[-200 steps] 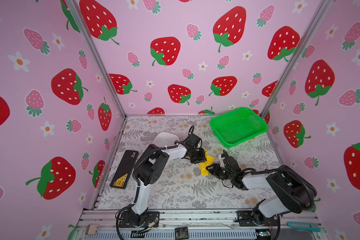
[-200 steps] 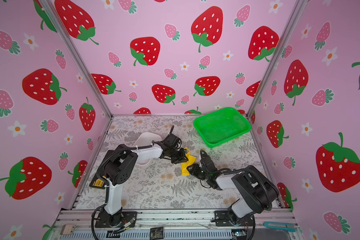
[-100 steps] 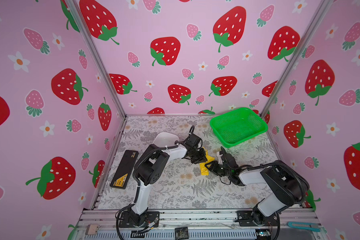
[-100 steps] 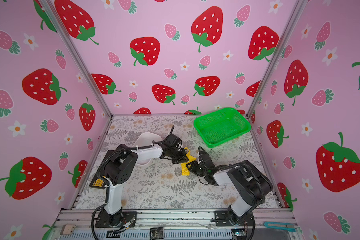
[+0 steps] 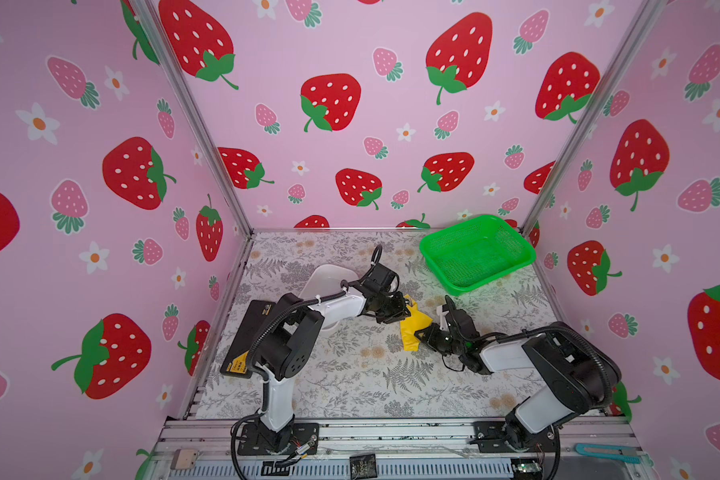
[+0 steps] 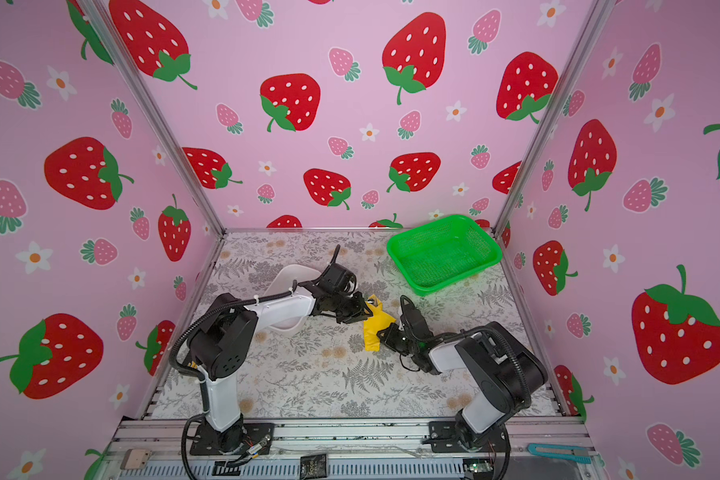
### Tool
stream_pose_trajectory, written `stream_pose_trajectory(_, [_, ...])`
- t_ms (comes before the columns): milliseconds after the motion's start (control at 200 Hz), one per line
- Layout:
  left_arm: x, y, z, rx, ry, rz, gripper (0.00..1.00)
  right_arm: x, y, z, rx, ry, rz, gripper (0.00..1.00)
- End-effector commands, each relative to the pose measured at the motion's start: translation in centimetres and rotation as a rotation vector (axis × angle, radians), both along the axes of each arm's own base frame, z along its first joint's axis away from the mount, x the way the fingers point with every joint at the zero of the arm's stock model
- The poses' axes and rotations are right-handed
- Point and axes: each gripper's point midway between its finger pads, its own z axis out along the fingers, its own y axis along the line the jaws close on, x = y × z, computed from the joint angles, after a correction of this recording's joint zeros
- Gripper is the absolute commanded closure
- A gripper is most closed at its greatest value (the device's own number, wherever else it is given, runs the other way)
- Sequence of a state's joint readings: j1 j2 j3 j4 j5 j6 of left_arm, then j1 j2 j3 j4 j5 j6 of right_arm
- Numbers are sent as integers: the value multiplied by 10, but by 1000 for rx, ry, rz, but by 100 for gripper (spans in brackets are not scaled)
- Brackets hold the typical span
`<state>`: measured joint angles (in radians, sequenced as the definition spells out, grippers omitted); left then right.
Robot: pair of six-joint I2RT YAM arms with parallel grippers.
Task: Place the utensils on the paper napkin and roll it up
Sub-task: 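Wrap the loose flap around the bundle with the right gripper toward the left gripper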
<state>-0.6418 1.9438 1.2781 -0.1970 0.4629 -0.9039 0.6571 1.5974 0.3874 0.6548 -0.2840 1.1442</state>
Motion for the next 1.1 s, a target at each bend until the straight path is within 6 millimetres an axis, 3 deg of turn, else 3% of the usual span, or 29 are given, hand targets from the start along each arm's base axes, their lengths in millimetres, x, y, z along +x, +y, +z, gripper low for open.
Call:
stream_pose_trajectory(0, [-6,10,-17,36,30,-4,74,-10,-11,-13,-30,48,-19,97])
stream_pose_trajectory(255, [-12,-5,-29,27,70,-39,74,-12,-14,-16,-34,59,-19,96])
stream_pose_trajectory(610, [-15,-4,-45,64,101,-42,74,-8,-12,-12,-24,53,-15,93])
stream_pose_trajectory(935, [-16,-4,-46,72,103,-46,75,8,-10,-4,-28,10,-37,63])
stream_pose_trajectory(1095, [-16,-5,-46,72,105,-47,75,13,-1,-3,-15,6,-11,58])
